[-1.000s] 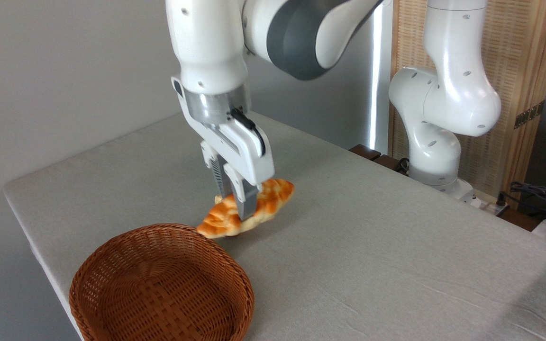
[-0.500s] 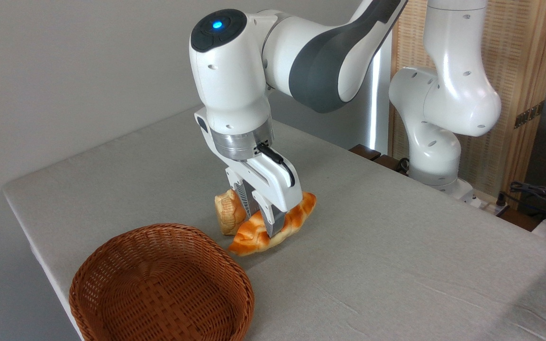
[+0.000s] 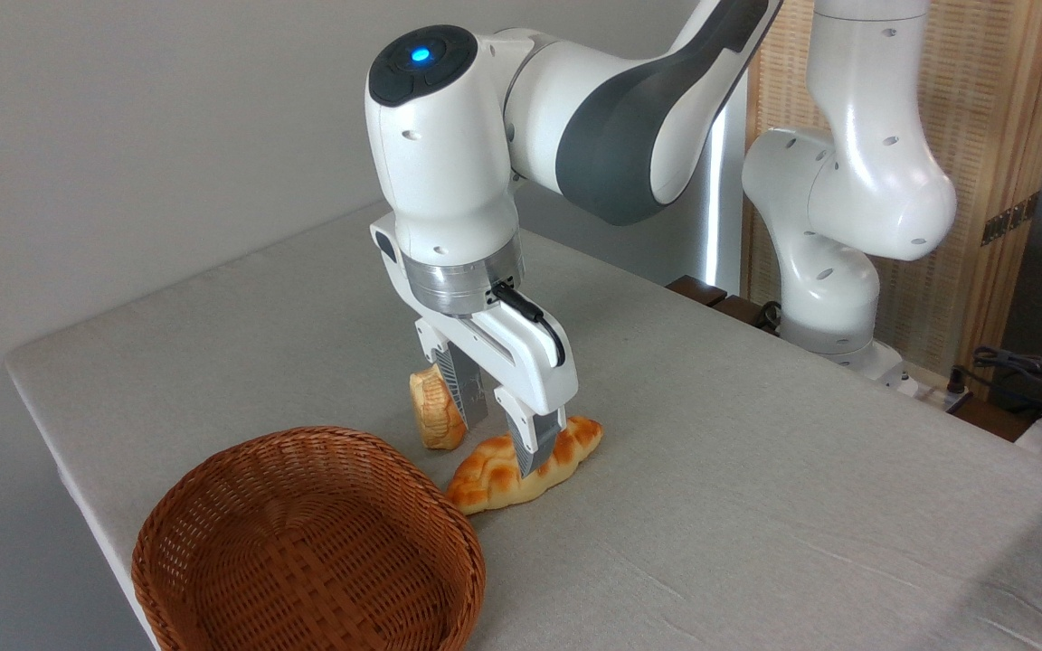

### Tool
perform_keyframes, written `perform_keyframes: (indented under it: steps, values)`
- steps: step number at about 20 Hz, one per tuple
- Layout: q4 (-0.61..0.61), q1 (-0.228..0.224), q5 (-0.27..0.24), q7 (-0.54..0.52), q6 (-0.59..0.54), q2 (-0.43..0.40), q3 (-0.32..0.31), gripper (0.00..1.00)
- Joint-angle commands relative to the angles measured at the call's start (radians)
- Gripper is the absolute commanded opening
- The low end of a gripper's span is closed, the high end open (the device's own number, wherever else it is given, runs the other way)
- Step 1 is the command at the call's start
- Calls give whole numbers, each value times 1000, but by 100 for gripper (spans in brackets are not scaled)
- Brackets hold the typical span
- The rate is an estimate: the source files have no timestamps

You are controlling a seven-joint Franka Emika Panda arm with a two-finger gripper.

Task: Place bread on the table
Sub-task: 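Open the gripper and raise it away from the loaf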

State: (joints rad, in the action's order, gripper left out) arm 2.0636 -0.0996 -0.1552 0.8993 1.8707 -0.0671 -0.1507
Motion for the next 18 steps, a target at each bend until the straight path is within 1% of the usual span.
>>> perform_keyframes:
  steps: [1, 3, 5, 7, 9, 11, 12, 18]
  values:
    - [-13, -8, -20, 13, 24, -6, -9, 100]
    - [-52, -15, -27, 3, 54, -17, 3, 100]
    - [-106, -17, -29, -3, 58, -19, 14, 100]
    - [-164, -17, -30, -63, 57, -19, 17, 100]
    - [-197, -19, -17, -106, 57, -17, 58, 100]
    - [-214, -19, 26, -112, 59, -7, 66, 100]
    - [-212, -17, 37, -115, 50, -5, 65, 100]
    - [-214, -15, 42, -177, 51, -2, 57, 100]
